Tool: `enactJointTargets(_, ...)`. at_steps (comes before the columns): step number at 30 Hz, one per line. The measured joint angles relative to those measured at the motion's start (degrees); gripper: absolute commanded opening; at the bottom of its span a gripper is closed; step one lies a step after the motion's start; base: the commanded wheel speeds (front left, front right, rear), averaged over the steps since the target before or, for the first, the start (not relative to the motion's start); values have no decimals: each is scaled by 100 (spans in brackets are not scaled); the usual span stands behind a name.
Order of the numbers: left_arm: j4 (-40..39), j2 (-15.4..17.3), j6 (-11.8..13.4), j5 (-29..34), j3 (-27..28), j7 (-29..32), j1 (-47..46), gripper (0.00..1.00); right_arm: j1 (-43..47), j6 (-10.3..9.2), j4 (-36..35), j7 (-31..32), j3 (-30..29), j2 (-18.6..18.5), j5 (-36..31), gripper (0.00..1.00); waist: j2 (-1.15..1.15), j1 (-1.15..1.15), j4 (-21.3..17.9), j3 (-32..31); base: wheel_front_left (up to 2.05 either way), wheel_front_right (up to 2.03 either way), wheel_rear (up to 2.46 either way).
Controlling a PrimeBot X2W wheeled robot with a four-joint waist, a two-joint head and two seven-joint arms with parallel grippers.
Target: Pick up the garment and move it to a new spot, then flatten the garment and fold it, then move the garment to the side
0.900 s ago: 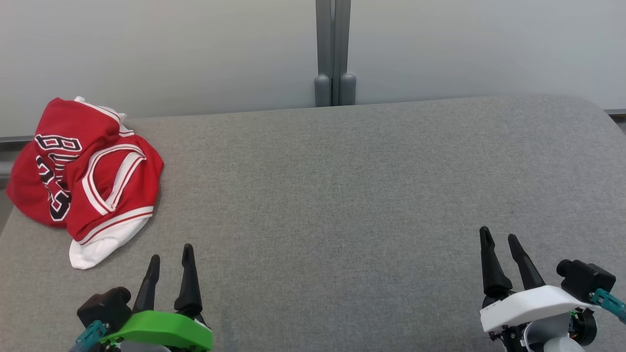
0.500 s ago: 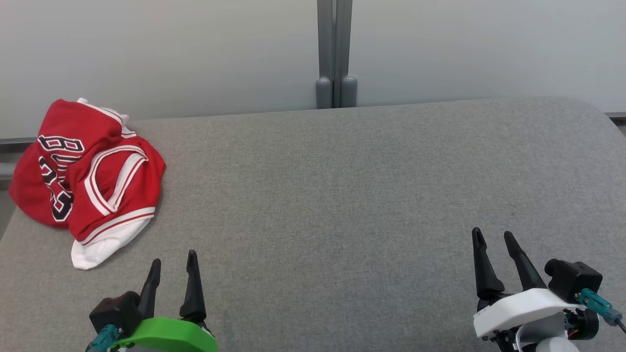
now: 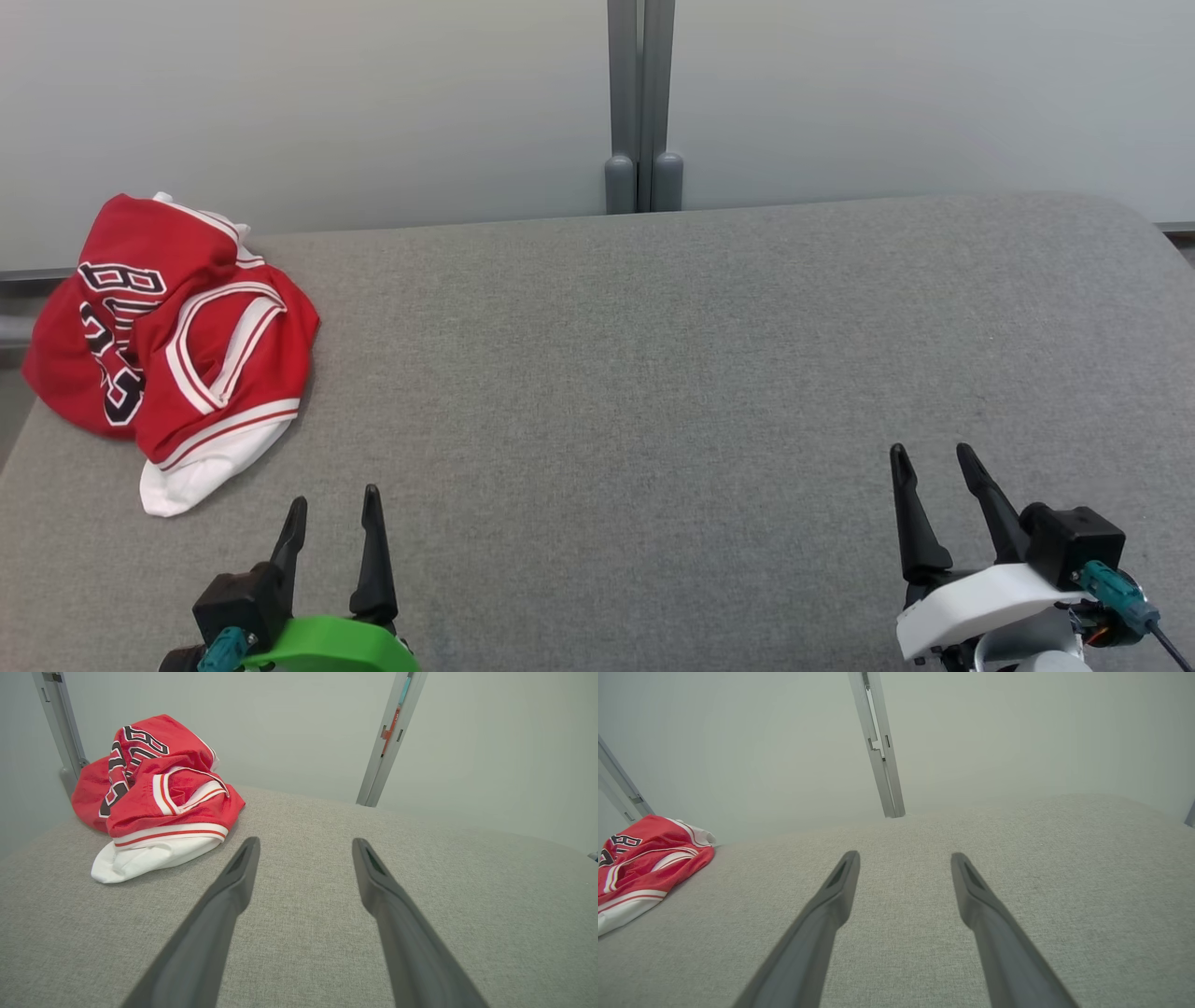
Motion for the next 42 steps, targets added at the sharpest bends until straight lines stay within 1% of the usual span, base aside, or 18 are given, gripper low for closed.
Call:
enactJointTargets(5,4,0,45,177,-5,-53,42,100,21,0,2,-56,4,-3,-254,100,0,0,-3,-23,0,0,0)
enactJointTargets(13,68,0,51,476,-33,-151,105,100,92,1,2,-155,1,-7,-624,100,0,0,5,-80,0,0,0)
enactJointTargets(18,79,0,69,656,-51,-199,144,100,137,1,4,-201,4,-11,-736,100,0,0,11,-121,0,0,0)
enactJointTargets(31,88,0,104,1060,-112,-334,254,100,219,1,10,-338,21,-16,-1271,100,0,0,16,-207,0,0,0)
enactJointTargets(42,149,0,104,1067,-115,-335,259,100,228,1,60,-342,15,-18,-1272,100,0,0,25,-209,0,0,0)
